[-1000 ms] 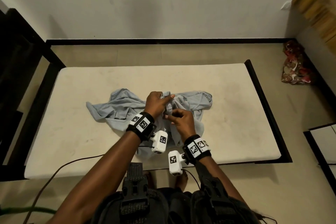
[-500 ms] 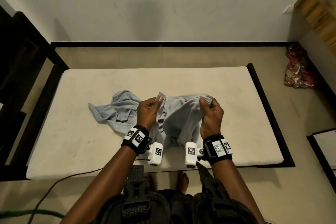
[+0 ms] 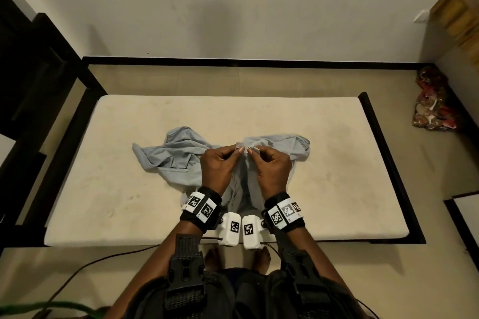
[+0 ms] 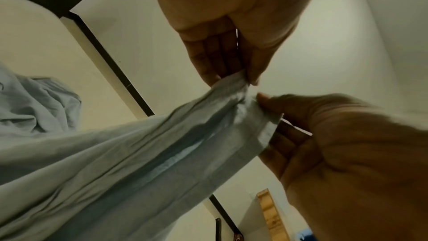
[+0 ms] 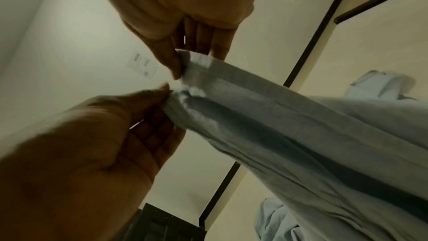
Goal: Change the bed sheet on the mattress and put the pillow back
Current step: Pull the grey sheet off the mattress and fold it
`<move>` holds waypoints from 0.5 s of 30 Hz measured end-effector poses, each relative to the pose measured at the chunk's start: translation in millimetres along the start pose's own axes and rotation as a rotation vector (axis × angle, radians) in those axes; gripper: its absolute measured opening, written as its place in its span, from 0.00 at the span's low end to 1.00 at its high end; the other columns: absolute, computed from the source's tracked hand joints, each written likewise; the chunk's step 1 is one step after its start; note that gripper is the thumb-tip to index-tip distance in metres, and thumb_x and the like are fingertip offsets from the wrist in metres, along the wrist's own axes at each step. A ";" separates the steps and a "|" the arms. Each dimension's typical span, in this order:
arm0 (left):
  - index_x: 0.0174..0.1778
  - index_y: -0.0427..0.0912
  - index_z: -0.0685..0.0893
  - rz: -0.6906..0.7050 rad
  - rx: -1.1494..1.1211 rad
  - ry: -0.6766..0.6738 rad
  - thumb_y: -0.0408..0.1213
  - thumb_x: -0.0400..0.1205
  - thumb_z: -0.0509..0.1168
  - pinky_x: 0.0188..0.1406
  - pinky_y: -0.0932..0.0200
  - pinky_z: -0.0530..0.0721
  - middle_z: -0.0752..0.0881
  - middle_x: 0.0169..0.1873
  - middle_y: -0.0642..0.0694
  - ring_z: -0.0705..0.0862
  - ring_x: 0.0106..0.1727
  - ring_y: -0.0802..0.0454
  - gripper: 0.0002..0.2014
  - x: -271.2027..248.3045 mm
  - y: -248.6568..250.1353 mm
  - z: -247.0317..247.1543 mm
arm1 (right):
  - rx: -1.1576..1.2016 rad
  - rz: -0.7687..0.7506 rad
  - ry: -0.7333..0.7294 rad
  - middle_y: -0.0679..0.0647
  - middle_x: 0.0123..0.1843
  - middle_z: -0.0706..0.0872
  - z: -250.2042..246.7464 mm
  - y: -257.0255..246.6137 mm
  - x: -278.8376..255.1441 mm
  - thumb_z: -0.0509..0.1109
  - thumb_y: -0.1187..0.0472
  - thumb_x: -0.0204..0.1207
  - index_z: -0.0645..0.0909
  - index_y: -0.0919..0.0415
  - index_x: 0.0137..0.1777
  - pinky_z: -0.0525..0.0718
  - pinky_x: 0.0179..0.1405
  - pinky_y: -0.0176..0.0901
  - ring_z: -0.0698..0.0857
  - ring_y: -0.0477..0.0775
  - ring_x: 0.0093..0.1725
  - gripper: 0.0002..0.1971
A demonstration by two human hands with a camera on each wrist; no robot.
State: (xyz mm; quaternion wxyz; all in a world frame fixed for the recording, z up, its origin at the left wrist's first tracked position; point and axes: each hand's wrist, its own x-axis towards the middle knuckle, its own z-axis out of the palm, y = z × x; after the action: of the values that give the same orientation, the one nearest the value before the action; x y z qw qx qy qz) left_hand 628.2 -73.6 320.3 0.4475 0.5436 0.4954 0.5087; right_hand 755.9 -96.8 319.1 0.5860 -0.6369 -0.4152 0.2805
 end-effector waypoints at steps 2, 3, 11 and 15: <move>0.46 0.60 0.94 -0.006 -0.019 -0.011 0.34 0.81 0.75 0.50 0.54 0.91 0.94 0.40 0.56 0.92 0.46 0.54 0.12 -3.4 2.9 1.2 | -0.044 -0.032 -0.008 0.51 0.41 0.93 3.9 0.5 -3.1 0.80 0.65 0.75 0.94 0.62 0.47 0.88 0.45 0.38 0.91 0.45 0.42 0.03; 0.47 0.58 0.94 -0.004 -0.022 -0.020 0.34 0.81 0.75 0.51 0.52 0.92 0.94 0.41 0.55 0.93 0.47 0.52 0.11 -5.2 3.2 1.7 | -0.077 -0.050 -0.011 0.51 0.41 0.92 5.4 1.2 -4.2 0.79 0.65 0.75 0.94 0.61 0.48 0.87 0.45 0.38 0.90 0.46 0.43 0.04; 0.52 0.46 0.95 0.083 0.145 -0.161 0.38 0.84 0.72 0.45 0.41 0.89 0.93 0.41 0.51 0.91 0.44 0.51 0.06 -2.3 -3.8 -6.0 | -0.012 0.086 0.097 0.50 0.39 0.93 3.7 -2.6 -4.0 0.84 0.65 0.69 0.93 0.61 0.45 0.90 0.44 0.40 0.92 0.46 0.40 0.05; 0.56 0.49 0.95 0.100 0.176 -0.173 0.39 0.82 0.74 0.43 0.44 0.89 0.92 0.40 0.52 0.91 0.43 0.53 0.08 3.6 -3.3 -7.7 | 0.109 0.115 -0.007 0.53 0.43 0.94 0.4 -6.4 -2.9 0.82 0.68 0.72 0.93 0.65 0.50 0.89 0.46 0.39 0.93 0.49 0.45 0.07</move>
State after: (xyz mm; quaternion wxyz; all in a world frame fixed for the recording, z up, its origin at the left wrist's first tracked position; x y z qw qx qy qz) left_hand 620.2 -69.8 318.1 0.4133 0.6464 0.4700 0.4363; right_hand 752.8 -99.3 324.9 0.6012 -0.6259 -0.3639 0.3382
